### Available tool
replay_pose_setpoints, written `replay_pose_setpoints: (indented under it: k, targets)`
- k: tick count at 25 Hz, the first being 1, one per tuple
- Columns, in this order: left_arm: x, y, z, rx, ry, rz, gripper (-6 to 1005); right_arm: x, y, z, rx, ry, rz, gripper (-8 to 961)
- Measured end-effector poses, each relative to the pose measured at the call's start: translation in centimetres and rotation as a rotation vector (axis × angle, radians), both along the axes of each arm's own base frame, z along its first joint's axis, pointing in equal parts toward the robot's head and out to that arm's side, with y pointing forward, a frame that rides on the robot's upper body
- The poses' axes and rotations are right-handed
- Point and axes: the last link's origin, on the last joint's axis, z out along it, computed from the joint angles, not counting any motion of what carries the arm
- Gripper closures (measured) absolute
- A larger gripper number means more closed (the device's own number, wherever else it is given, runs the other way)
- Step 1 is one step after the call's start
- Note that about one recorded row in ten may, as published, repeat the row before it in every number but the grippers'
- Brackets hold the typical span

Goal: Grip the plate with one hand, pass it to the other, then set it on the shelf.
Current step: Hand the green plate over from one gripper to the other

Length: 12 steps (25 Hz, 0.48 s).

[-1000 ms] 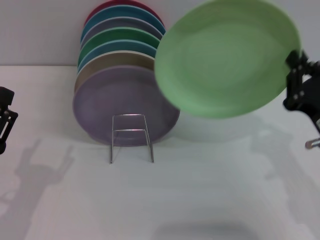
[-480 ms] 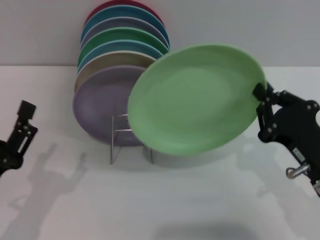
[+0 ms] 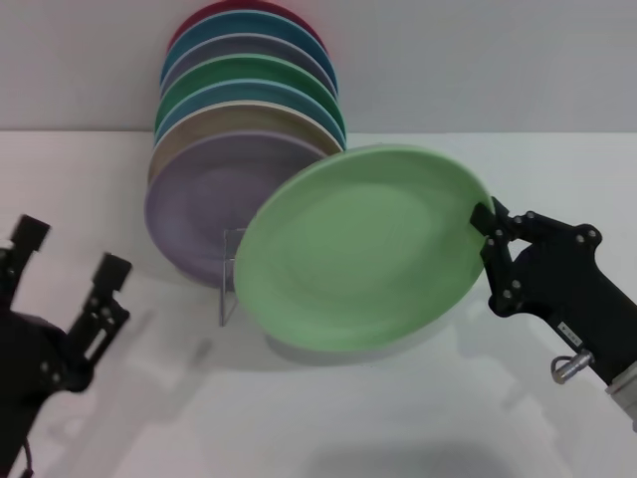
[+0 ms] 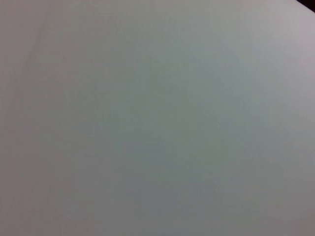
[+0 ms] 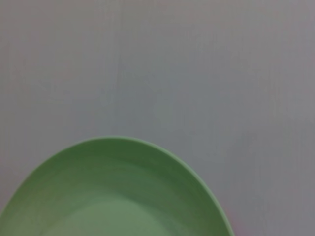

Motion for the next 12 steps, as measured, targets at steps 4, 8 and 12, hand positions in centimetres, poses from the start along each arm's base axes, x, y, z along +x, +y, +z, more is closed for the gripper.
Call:
replay_pose_setpoints:
  k: [4,8,12]
  targets:
    - [0.0,-0.6,-0.7,-0.033,0.028,-0.011,156,0.2,0.6,0.2,0.001,-0.016,0.011,932]
    - [0.1,-0.7,-1.3,-0.008,0.082,0.003,156,0.0,0.8,0.4,0.030,-0.012,0.000,932]
    - [0.2,-0.3,-2.1,-0.021,0.108,0.030,156,-0.2,0.3,0.9,0.086,0.014,-0.027,932]
